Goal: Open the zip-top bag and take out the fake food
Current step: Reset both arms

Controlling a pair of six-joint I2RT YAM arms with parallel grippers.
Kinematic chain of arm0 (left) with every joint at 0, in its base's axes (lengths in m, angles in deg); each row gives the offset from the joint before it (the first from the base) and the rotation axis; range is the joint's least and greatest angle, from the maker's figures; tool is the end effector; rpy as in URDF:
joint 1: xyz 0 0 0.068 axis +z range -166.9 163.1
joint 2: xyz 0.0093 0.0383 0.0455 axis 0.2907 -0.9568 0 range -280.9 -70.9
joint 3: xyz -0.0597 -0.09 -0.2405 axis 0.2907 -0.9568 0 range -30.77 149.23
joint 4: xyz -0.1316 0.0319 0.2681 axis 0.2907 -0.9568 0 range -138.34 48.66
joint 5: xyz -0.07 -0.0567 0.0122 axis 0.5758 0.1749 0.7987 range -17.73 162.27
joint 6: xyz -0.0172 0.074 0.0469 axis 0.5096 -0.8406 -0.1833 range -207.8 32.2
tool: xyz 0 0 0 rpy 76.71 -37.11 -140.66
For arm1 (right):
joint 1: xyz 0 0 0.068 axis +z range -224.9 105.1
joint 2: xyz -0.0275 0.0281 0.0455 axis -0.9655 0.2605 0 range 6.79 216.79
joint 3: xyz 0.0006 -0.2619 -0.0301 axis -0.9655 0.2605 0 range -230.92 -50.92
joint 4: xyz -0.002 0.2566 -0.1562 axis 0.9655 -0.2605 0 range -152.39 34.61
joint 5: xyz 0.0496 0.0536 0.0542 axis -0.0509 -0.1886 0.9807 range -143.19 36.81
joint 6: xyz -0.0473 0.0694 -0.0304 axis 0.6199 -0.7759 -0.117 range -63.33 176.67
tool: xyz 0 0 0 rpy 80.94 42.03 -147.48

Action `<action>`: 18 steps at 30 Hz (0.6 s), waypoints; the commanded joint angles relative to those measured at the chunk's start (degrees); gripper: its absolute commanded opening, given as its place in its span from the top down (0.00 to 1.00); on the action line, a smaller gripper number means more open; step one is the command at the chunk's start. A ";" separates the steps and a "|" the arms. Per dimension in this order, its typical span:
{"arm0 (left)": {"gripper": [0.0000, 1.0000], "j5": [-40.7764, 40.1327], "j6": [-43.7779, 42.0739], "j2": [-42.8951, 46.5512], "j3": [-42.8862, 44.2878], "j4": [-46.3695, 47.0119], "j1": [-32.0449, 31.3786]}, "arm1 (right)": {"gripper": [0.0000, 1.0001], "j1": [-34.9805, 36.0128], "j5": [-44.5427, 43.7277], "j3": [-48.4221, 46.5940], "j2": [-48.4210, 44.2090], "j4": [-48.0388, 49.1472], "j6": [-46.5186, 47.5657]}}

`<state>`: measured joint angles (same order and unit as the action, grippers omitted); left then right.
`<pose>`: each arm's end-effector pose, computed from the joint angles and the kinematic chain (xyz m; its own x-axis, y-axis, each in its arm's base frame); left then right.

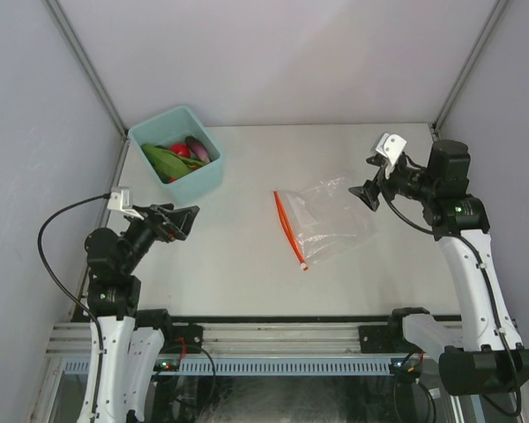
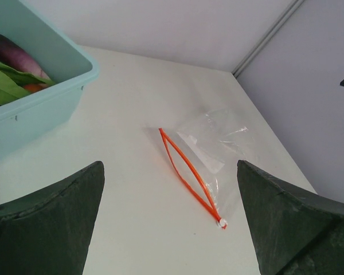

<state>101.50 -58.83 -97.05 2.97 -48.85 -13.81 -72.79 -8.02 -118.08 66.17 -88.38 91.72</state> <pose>0.2125 -0.0273 0.3231 -0.2123 -0.4348 -0.8751 0.3861 0.7854 -0.4839 0.2813 0.0668 0.3753 0.0348 -0.4038 -0.9142 -0.7905 0.5485 -0.2724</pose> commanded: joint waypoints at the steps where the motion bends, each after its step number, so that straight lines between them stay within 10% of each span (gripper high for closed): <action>1: 0.00 1.81 1.01 1.64 3.99 -1.13 0.30 | 0.12 -0.61 4.32 -6.07 -0.97 -4.13 -4.82; 18: 0.00 6.84 2.42 -3.10 21.75 -8.42 0.36 | 0.00 -4.34 4.49 -24.07 -0.50 -7.69 -33.06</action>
<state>106.16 -56.88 -98.51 18.42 -54.70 -13.81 -76.81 -1.99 -136.74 66.17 -93.96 64.27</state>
